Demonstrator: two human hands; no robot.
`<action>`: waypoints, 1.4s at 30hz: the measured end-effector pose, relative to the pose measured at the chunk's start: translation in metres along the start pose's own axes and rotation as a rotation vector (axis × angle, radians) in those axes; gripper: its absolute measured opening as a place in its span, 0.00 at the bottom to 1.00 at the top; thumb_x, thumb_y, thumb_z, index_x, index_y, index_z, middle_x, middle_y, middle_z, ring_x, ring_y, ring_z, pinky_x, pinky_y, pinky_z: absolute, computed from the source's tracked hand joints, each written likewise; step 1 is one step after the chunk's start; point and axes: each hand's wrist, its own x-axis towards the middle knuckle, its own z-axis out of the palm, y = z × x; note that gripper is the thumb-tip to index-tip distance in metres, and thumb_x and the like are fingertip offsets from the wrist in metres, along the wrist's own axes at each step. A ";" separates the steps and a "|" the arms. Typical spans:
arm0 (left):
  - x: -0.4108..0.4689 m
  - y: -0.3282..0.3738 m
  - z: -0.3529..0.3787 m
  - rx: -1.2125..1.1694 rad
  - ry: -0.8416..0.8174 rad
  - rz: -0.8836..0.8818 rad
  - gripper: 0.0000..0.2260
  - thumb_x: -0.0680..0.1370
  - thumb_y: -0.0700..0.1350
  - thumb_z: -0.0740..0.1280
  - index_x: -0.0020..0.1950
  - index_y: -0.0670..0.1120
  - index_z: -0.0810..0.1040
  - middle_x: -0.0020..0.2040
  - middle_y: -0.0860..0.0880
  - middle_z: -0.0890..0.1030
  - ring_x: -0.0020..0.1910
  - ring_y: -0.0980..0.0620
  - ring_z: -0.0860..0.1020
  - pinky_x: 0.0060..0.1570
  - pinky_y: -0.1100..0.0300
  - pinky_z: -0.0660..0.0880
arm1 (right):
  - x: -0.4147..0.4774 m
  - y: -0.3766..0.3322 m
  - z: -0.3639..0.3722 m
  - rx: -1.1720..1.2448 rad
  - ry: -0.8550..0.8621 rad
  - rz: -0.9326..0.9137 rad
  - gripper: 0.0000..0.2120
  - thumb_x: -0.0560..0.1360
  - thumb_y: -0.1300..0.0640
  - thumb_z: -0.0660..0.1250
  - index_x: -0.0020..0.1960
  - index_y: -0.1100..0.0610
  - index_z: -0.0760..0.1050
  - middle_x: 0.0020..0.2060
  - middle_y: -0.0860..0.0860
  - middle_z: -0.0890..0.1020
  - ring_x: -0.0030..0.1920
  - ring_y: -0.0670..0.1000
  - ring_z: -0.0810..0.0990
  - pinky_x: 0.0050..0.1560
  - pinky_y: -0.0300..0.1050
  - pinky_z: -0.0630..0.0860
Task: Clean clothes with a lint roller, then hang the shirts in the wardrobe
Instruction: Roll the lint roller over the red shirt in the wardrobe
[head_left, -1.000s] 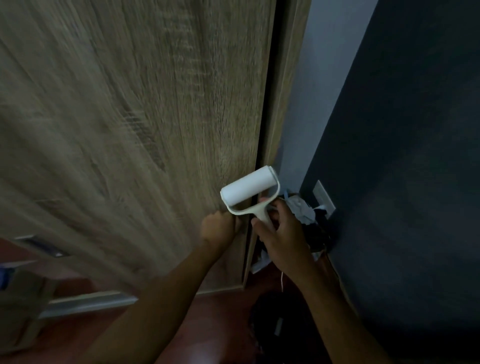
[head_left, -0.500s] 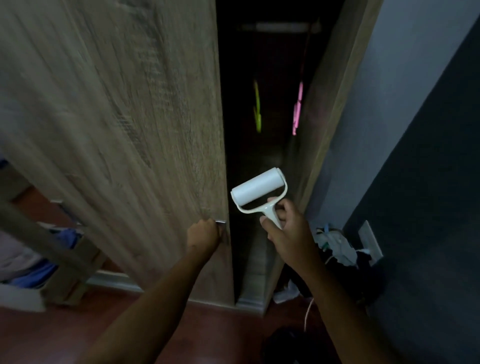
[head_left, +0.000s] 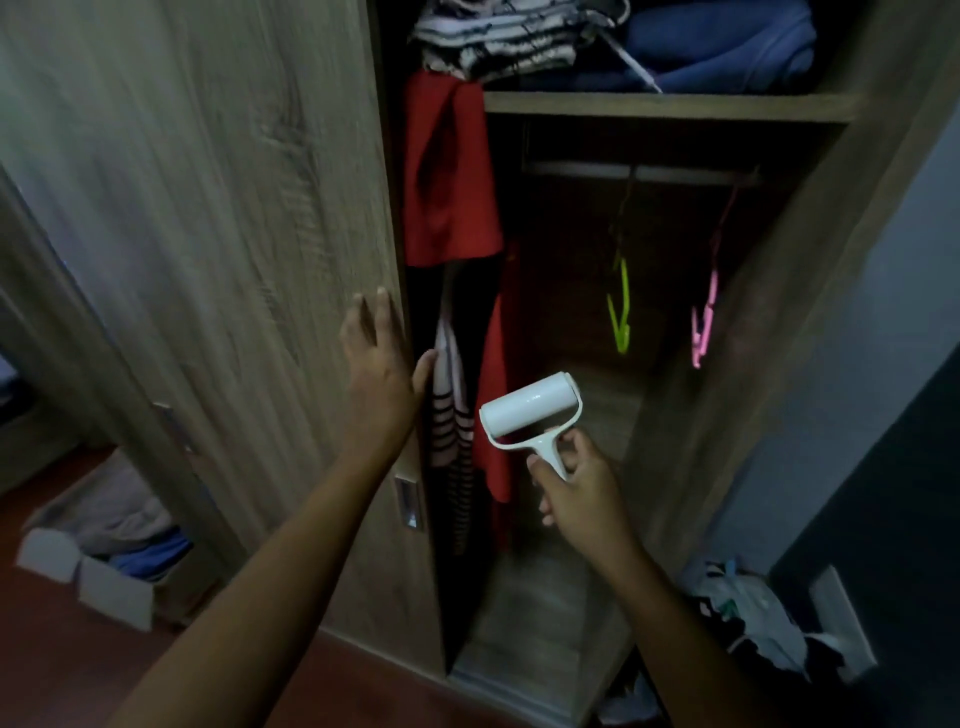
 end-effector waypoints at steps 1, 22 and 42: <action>0.003 -0.007 -0.002 0.019 0.001 0.015 0.38 0.79 0.49 0.68 0.82 0.48 0.49 0.80 0.37 0.53 0.79 0.39 0.55 0.75 0.46 0.63 | 0.003 -0.003 0.007 0.009 0.000 0.000 0.08 0.75 0.51 0.69 0.46 0.39 0.72 0.36 0.49 0.82 0.23 0.45 0.76 0.22 0.44 0.76; 0.058 -0.135 -0.036 0.128 -0.060 -0.024 0.32 0.82 0.44 0.64 0.82 0.42 0.52 0.81 0.35 0.53 0.79 0.35 0.55 0.75 0.43 0.59 | 0.049 -0.055 0.144 0.047 0.010 -0.063 0.04 0.82 0.53 0.64 0.49 0.53 0.73 0.35 0.53 0.80 0.25 0.45 0.76 0.25 0.42 0.73; 0.075 -0.172 -0.043 0.215 -0.084 -0.059 0.34 0.82 0.45 0.64 0.82 0.42 0.48 0.80 0.34 0.52 0.79 0.34 0.54 0.75 0.39 0.61 | 0.055 -0.056 0.158 0.099 -0.025 -0.070 0.07 0.82 0.51 0.63 0.46 0.51 0.72 0.33 0.50 0.78 0.24 0.49 0.74 0.23 0.44 0.73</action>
